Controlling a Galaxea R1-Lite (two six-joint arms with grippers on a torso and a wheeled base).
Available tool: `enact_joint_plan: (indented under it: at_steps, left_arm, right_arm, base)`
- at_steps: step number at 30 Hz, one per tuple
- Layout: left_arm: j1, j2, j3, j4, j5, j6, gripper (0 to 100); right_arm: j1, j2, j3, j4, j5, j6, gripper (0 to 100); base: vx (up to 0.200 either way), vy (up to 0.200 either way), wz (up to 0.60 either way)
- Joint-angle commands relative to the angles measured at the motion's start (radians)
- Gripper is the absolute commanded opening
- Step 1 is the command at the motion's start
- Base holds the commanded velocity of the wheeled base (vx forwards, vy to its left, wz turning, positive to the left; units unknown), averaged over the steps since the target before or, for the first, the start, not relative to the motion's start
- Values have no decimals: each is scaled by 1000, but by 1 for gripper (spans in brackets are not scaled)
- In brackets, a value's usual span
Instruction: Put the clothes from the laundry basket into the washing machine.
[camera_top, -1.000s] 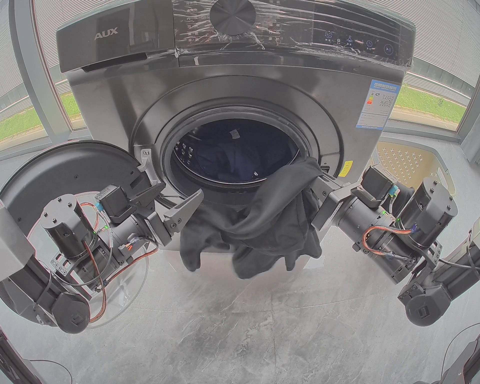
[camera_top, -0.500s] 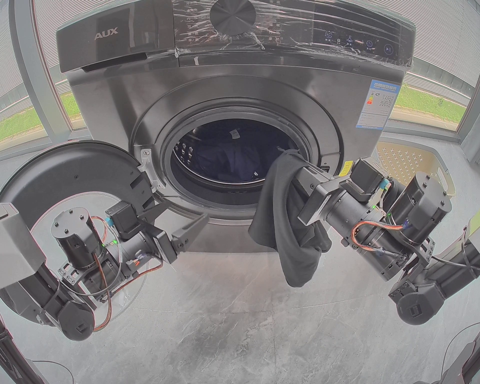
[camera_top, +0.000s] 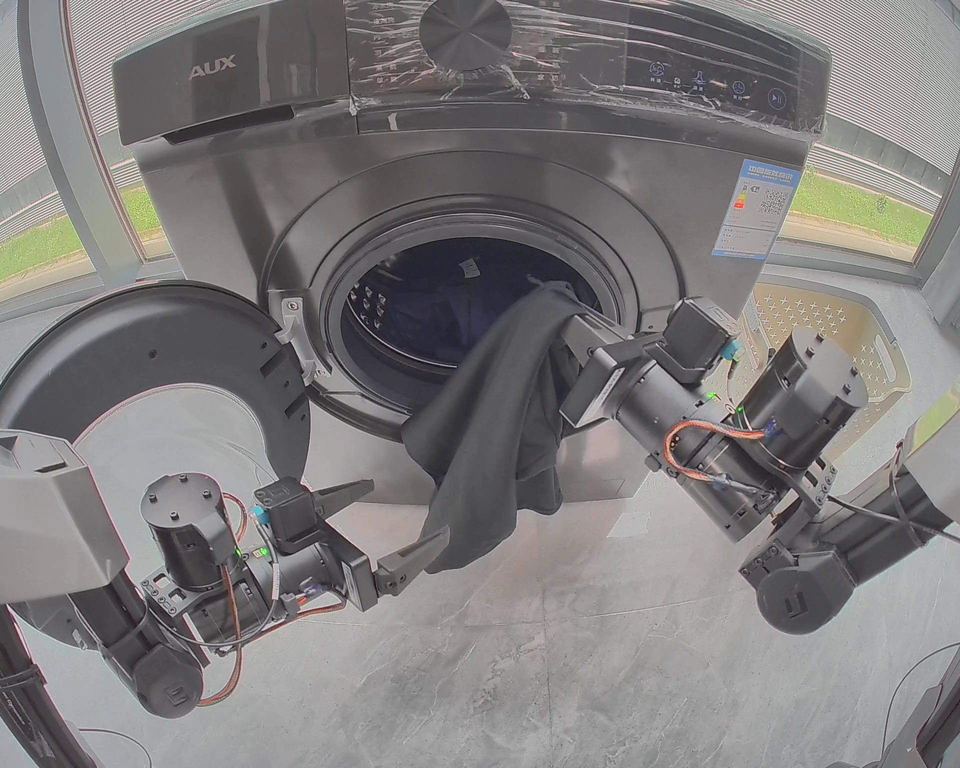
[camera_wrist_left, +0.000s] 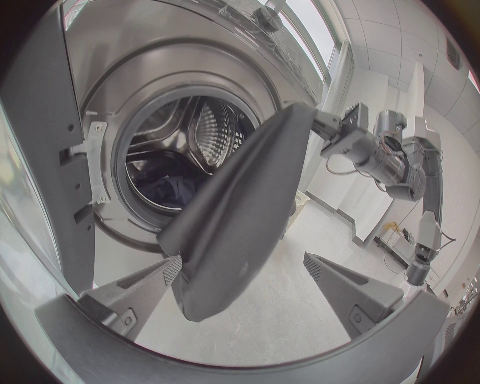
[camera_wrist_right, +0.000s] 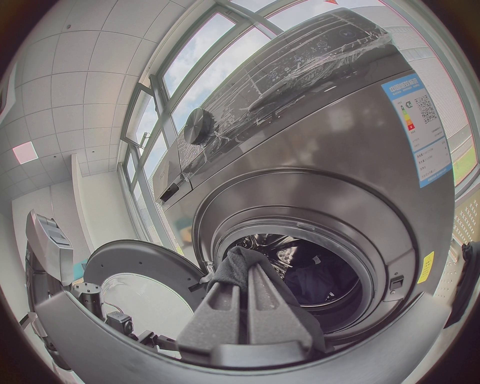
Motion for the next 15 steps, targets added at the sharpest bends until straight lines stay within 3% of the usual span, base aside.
enact_joint_plan:
  at_steps: [1, 15]
  left_arm:
    - [-7, 58, 21, -1, -13, 19, 100]
    - [-8, 226, -52, -2, -27, 39, 100]
  right_arm:
    - [22, 45, -76, 18, 0, -5, 0]
    - [54, 88, -159, 20, 0, -5, 0]
  base:
    - [0, 0, 0]
    - [0, 0, 0]
